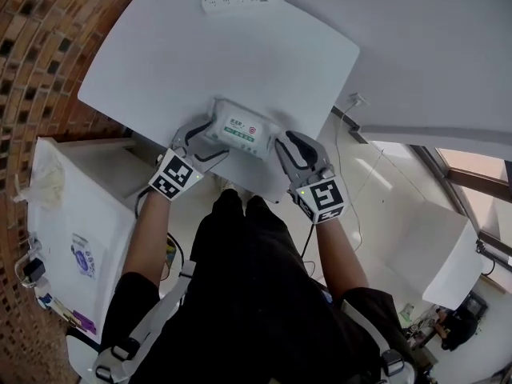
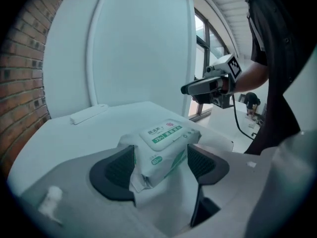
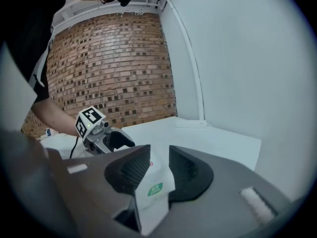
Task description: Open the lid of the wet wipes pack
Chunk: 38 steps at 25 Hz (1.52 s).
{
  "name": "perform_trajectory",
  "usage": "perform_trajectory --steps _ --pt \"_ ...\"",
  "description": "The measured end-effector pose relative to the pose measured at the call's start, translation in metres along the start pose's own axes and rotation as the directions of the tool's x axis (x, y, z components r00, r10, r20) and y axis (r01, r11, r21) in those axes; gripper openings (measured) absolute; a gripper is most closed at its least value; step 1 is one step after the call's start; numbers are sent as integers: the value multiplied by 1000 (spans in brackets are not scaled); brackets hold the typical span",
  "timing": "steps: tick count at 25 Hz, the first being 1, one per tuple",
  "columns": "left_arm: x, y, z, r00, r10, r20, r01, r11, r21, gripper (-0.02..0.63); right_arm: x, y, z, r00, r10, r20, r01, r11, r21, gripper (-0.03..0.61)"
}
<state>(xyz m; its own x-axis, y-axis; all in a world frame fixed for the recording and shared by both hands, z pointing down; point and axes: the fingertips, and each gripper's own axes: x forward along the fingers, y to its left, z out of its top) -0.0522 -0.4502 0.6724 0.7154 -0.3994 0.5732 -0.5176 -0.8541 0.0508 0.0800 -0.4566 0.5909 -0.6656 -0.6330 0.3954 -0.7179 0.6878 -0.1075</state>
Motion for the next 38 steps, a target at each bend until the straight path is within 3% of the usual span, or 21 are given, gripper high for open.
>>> perform_trajectory --steps 4,8,15,21,38 --pt "14 0 -13 997 -56 -58 59 997 55 348 26 20 -6 996 45 -77 -52 994 -100 180" --pt "19 3 -7 997 -73 -34 75 996 50 344 48 34 -19 984 91 -153 -113 983 -143 257" --pt "21 5 -7 992 -125 11 124 991 59 324 72 46 -49 952 101 -288 -163 966 -199 341" --pt "20 4 -8 987 -151 59 148 987 55 307 87 51 -58 927 91 -363 -192 949 -251 341" --pt "21 3 -10 982 -182 59 179 983 43 299 100 54 -63 817 221 -532 -336 933 -128 335"
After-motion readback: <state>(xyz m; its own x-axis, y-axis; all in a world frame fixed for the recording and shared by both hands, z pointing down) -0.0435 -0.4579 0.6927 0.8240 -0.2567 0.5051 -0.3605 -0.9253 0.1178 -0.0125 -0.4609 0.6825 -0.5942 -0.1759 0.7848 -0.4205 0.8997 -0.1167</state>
